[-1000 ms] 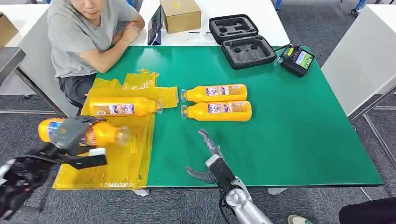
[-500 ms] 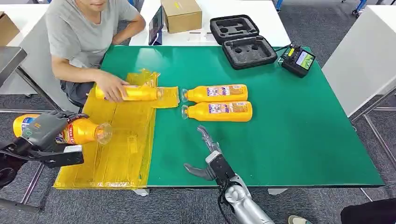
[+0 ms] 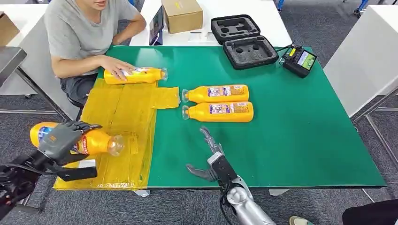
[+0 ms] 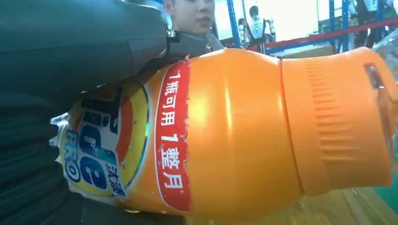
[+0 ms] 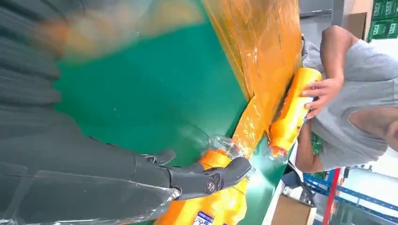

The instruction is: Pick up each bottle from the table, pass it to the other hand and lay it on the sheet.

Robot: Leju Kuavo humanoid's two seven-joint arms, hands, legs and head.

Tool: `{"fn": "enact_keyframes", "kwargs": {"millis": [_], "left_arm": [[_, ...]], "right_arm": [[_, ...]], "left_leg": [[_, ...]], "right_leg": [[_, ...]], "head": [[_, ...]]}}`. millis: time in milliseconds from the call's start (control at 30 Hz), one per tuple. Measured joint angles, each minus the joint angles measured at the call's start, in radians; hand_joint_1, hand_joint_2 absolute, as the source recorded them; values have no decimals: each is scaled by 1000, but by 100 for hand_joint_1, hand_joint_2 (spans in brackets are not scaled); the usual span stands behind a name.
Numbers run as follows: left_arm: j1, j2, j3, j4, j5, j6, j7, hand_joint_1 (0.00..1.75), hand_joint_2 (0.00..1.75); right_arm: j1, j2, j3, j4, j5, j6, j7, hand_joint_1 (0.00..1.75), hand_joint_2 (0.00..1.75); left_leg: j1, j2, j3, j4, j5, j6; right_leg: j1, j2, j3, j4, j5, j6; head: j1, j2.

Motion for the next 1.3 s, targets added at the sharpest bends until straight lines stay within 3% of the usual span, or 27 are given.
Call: {"fn": "enact_keyframes", "kwargs": {"millis": [367, 1000, 1133, 1300], "left_arm": [[79, -130, 7, 20, -109, 80, -15, 175, 175], [115, -168, 42, 37, -71, 31, -50, 175, 175], [82, -185, 31, 66, -83, -6, -66, 175, 175], [-24, -262, -26, 212, -156, -31, -65, 175, 175]], "right_arm": [[-1, -5, 0, 0, 10, -29, 0, 0, 175], [-7, -4, 0, 9, -3, -39, 0, 0, 175], [-7, -2, 0, 8, -6, -40, 0, 0, 175], [2, 13, 0, 2, -12, -38, 0, 0, 175]], "left_leg": [[-1, 0, 0, 0, 0, 0], [0, 0, 0, 0, 0, 0], [-1, -1, 0, 0, 0, 0], [-1, -2, 0, 0, 1, 0]], "right_leg": [[0, 0, 0, 0, 0, 0], [0, 0, 0, 0, 0, 0], [0, -1, 0, 0, 0, 0], [0, -1, 1, 0, 1, 0]], "head": [[0, 0], [0, 0], [0, 0], [-1, 0]]}}
